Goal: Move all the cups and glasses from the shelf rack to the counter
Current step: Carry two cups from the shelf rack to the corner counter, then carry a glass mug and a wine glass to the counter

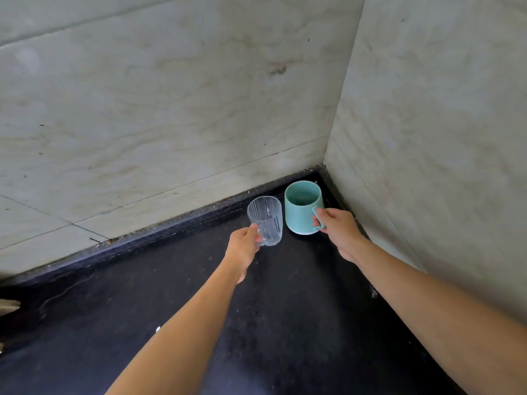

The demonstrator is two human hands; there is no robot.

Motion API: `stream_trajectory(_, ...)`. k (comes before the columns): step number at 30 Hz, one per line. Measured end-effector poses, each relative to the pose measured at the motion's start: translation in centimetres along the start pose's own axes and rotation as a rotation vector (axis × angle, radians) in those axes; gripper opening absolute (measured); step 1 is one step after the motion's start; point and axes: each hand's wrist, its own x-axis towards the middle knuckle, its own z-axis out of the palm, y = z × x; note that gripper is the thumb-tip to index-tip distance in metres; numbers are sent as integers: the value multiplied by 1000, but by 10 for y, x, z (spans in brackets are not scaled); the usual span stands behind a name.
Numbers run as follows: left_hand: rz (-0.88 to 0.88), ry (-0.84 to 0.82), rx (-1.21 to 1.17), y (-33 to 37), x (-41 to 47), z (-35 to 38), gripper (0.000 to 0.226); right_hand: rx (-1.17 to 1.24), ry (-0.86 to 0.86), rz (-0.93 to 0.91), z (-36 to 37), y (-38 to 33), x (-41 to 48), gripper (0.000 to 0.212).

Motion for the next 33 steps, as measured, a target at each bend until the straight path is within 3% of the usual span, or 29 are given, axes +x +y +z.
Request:
stream_trajectory(11,102,71,143,5,30,8,37,-154,60,-47,-1,25,29,28)
stream_trajectory(17,104,174,312,-5,10,-7,28,-498,163,-48,-1,20,11,34)
stream_trajectory(19,87,180,424,-18,-10,-21,26,-664,121,33,4,22,-6,33)
stream_trajectory(22,71,146,583,-39,-48,-50,28,-934,-119,50,27,18,-44,28)
stream_trajectory(28,31,252,848,-97,-150,-120,26,-1260,-476,-476,120,-4,-137,24)
stream_trajectory(33,-74,420,880,-164,-260,-184,25,-1387,-677,-885,203,-10,-246,25)
